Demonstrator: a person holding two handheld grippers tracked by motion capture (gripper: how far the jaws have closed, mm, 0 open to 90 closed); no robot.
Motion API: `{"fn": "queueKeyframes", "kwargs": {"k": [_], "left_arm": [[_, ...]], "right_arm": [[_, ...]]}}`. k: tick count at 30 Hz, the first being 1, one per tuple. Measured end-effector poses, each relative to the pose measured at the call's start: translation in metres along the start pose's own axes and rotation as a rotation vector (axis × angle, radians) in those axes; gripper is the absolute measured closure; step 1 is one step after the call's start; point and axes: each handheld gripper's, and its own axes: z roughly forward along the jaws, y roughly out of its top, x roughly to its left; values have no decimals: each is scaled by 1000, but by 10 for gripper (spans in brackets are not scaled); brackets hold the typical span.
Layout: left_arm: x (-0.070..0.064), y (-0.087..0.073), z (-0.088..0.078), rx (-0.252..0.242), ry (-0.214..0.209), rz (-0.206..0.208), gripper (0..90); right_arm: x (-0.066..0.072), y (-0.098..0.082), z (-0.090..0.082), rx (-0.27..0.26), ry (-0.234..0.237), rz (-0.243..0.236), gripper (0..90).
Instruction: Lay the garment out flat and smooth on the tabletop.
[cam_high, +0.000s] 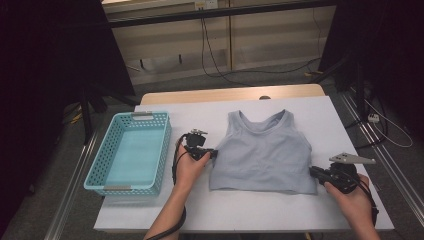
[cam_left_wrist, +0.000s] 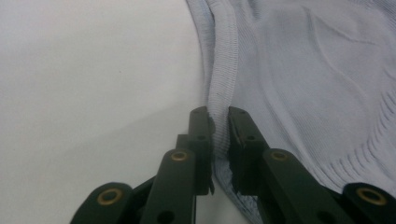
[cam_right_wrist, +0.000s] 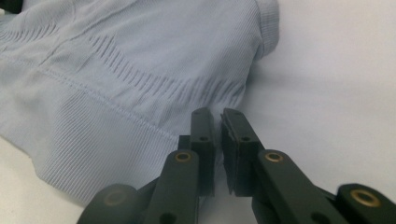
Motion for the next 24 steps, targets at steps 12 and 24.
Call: {"fn": "queueKeyframes", "kwargs": {"k": [12, 24], "left_arm": [[11, -12, -28, -2, 20, -76, 826], [12, -13, -29, 0, 13, -61, 823]], "right_arm": [[18, 11, 10, -6, 24, -65, 777], [23, 2, 11, 96, 23, -88, 659]]}}
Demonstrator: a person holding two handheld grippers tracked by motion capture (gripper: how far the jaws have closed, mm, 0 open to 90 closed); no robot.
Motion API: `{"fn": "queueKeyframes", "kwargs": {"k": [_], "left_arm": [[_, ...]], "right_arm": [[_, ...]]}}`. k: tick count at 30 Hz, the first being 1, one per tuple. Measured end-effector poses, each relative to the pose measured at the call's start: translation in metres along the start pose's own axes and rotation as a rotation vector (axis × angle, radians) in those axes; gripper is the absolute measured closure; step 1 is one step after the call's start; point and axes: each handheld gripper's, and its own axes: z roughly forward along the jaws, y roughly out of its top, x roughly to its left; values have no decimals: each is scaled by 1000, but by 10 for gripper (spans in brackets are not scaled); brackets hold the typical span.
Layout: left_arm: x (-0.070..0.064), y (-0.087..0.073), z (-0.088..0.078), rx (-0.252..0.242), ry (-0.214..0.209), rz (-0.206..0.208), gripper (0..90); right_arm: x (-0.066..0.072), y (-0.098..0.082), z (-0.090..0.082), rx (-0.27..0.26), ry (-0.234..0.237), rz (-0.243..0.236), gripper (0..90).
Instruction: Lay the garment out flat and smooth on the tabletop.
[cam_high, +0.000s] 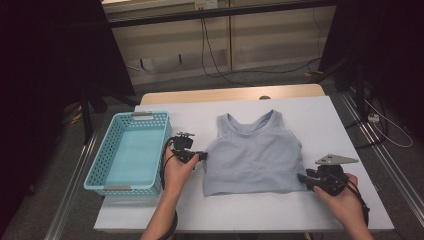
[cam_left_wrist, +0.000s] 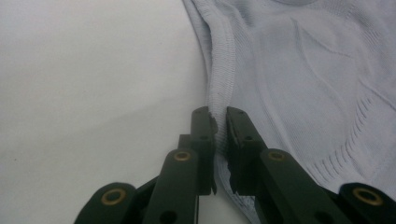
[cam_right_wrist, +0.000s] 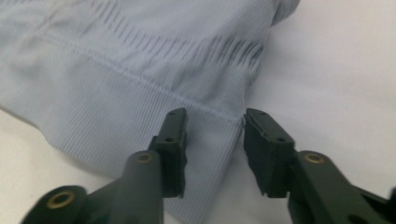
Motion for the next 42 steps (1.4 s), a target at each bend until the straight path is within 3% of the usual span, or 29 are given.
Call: {"fn": "queueKeyframes", "kwargs": {"k": [3, 9, 11, 14, 19, 21, 23, 26, 28, 30, 32, 35, 42], "left_arm": [[1, 0, 0, 6, -5, 0, 823], [-5, 4, -14, -1, -6, 19, 824], [-6, 4, -12, 6, -2, 33, 823], [-5, 2, -5, 16, 13, 53, 813], [-6, 1, -4, -4, 12, 71, 761], [-5, -1, -4, -9, 4, 82, 682], [-5, -2, -5, -20, -3, 73, 622], [-6, -2, -6, -45, 6, 90, 481], [-6, -3, -8, -57, -13, 84, 434], [-5, -5, -9, -61, -13, 80, 373], [-6, -6, -10, -47, 2, 101, 359], [-7, -7, -11, -43, -4, 101, 315], [-6, -8, -14, -30, 10, 117, 250]], "right_arm": [[1, -2, 0, 0, 49, 7, 872], [-2, 0, -24, -44, 95, 42, 882], [-1, 0, -28, -44, 73, 28, 880], [3, -2, -20, -53, 60, 4, 864], [8, 1, -15, -108, 48, -5, 660], [12, 6, -16, -146, 37, -13, 565], [18, 11, -14, -182, 59, -28, 539], [30, 17, -7, -179, 87, -71, 446], [36, 19, -3, -177, 106, -86, 413], [43, 23, 2, -188, 103, -74, 333], [48, 25, 6, -196, 111, -68, 301], [55, 29, 12, -195, 116, -77, 255], [66, 35, 21, -193, 195, -68, 206]]}}
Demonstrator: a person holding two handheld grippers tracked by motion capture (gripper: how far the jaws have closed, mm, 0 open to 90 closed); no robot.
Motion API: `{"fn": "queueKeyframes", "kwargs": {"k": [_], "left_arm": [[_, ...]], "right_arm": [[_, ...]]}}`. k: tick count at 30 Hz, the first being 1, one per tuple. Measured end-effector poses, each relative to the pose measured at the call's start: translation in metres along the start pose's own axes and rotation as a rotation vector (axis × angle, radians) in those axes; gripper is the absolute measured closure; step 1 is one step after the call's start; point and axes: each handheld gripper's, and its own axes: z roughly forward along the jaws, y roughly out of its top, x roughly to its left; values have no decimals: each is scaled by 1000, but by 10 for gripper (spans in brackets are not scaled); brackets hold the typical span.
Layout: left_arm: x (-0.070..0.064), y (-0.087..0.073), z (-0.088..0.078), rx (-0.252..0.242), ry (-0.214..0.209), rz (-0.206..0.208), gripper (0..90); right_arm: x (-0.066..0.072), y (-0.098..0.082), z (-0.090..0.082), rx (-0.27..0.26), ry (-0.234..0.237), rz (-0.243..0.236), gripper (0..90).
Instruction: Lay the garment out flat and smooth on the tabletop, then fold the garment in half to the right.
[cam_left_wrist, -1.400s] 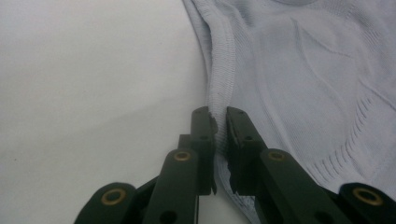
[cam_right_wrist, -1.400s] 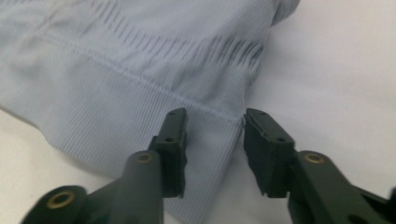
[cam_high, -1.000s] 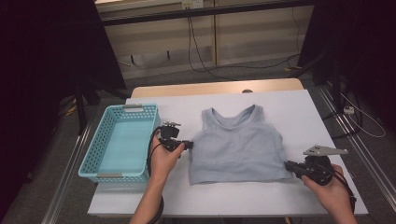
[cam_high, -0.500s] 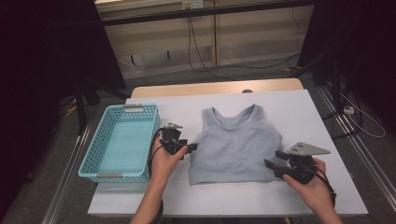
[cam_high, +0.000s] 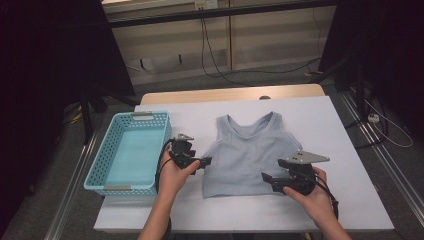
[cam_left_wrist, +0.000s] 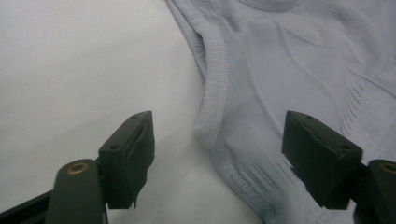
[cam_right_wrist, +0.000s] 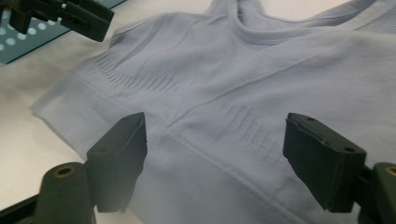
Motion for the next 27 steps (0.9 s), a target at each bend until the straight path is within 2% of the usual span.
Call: {"fn": "queueKeyframes", "kwargs": {"k": [6, 8, 10, 18, 23, 27], "left_arm": [[-3, 0, 1, 7, 16, 27, 222], [-3, 0, 1, 8, 17, 23, 216], [-3, 0, 1, 6, 18, 27, 205], [-3, -1, -2, 6, 6, 20, 185], [1, -5, -4, -7, 20, 9, 179], [3, -8, -7, -4, 16, 2, 176]], "right_arm": [[9, 1, 10, 25, 29, -39, 174], [14, 2, 14, 25, 51, -46, 166], [19, 2, 18, 31, 66, -80, 164], [39, 6, 32, 53, 111, -145, 161], [48, 10, 40, 52, 141, -151, 161], [55, 12, 46, 60, 157, -170, 162]]}}
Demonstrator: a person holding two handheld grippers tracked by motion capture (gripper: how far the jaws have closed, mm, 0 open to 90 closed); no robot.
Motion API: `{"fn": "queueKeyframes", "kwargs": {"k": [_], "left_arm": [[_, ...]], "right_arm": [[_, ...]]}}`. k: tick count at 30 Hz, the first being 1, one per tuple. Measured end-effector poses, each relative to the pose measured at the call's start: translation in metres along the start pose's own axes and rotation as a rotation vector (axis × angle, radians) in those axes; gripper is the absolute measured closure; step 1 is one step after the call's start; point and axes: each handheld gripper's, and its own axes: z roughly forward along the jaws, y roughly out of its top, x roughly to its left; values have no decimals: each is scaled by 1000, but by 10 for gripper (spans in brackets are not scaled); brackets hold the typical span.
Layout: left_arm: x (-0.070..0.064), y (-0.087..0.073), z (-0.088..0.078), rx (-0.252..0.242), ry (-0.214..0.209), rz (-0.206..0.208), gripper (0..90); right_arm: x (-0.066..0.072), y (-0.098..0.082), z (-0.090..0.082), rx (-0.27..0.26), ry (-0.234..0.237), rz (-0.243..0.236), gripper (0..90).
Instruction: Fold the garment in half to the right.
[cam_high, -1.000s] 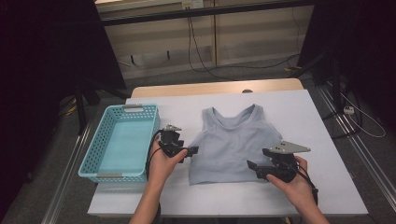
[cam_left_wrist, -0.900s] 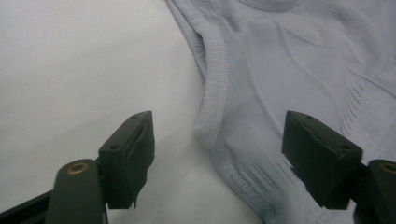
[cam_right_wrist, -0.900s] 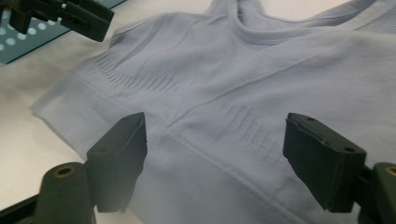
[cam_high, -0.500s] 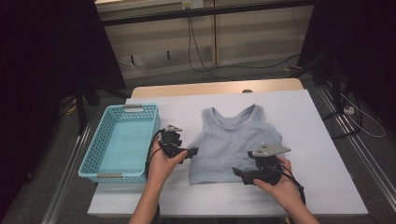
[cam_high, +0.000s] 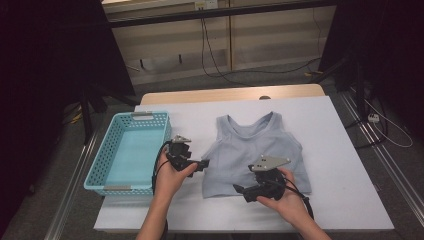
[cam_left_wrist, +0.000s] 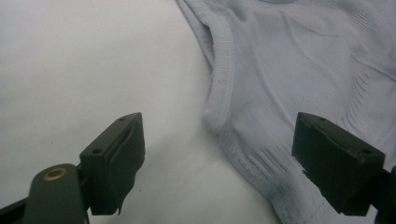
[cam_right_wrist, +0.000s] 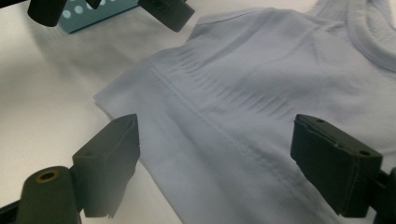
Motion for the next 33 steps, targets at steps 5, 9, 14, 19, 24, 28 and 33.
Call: {"fn": "queueKeyframes", "kwargs": {"k": [5, 9, 14, 19, 24, 28, 33], "left_arm": [[2, -3, -3, -2, -4, -5, 169], [3, -4, -5, 1, -4, -4, 167], [2, -4, -4, -6, -4, -9, 163], [0, -5, -3, -4, 4, 5, 164], [-1, -6, -4, 2, 6, 8, 159], [0, -8, -6, 1, -9, -7, 158], [0, -10, -8, -3, -3, -9, 158]], "right_arm": [[9, 7, 13, 12, 24, -19, 168], [16, 11, 21, 20, 48, -30, 166], [22, 12, 27, 28, 66, -52, 175], [24, 14, 27, 25, 73, -62, 195], [27, 16, 30, 30, 85, -75, 194], [30, 18, 34, 36, 95, -83, 205], [32, 20, 38, 47, 105, -88, 218]]}}
